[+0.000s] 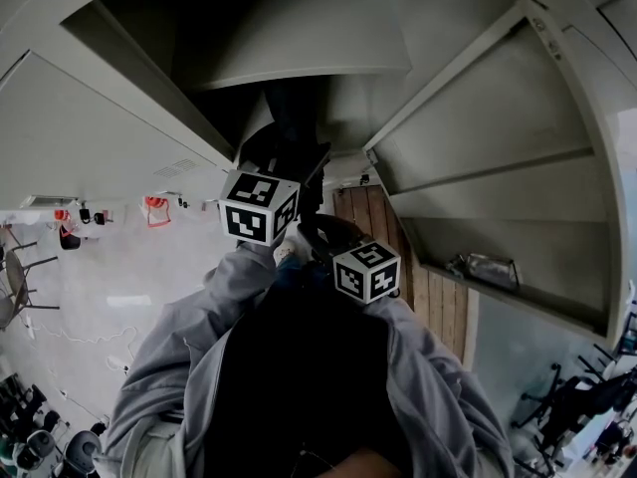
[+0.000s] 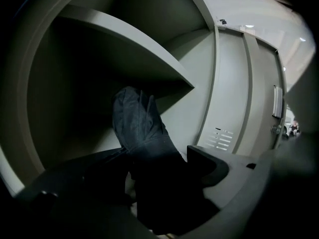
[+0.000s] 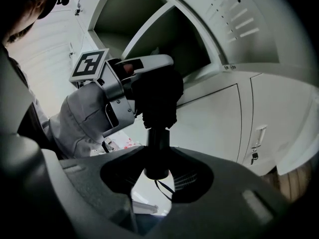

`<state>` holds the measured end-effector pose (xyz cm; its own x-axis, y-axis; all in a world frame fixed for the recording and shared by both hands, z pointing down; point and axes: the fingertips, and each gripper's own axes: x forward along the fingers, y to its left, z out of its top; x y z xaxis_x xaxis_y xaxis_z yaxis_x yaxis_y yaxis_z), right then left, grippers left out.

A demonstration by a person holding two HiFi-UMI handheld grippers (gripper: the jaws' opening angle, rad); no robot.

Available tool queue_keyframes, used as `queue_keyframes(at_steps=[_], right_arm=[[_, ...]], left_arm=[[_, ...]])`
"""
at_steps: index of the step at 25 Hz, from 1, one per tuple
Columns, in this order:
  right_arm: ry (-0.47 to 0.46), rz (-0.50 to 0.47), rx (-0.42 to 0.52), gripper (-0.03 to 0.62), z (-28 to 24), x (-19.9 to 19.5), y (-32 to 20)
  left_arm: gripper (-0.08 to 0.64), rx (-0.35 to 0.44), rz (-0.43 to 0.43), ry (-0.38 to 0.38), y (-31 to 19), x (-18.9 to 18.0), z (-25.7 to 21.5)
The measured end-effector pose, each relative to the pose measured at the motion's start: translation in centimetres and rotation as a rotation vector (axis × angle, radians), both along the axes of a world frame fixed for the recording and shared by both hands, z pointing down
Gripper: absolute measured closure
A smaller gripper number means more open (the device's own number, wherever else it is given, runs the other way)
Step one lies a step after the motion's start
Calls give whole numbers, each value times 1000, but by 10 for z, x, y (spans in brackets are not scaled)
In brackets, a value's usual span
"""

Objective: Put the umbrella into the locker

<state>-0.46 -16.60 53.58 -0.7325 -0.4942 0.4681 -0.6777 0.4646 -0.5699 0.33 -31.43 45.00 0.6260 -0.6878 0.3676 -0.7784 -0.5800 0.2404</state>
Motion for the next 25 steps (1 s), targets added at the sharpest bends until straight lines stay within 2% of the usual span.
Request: queue_keyframes(at_steps=[7,13,15,18,25], right_arm=[[-47,41,-17,442,-5,3,-4],[-39,72,-3,442,-9,7,-6],[-29,82,14,442,-11,9,-6],[-15,98,48,442,-17,11,-9],[-3,117,92,442,-27,13,-13]], left_arm=[[189,46,-68,-51,-7,-8,5],[187,91,-100,-111,-2,-13,5],[187,129,-103,-128,1,-15,1],[187,223,-86,-194,6,-15,-6],[189,210,-65,-115,25,-24,-7]])
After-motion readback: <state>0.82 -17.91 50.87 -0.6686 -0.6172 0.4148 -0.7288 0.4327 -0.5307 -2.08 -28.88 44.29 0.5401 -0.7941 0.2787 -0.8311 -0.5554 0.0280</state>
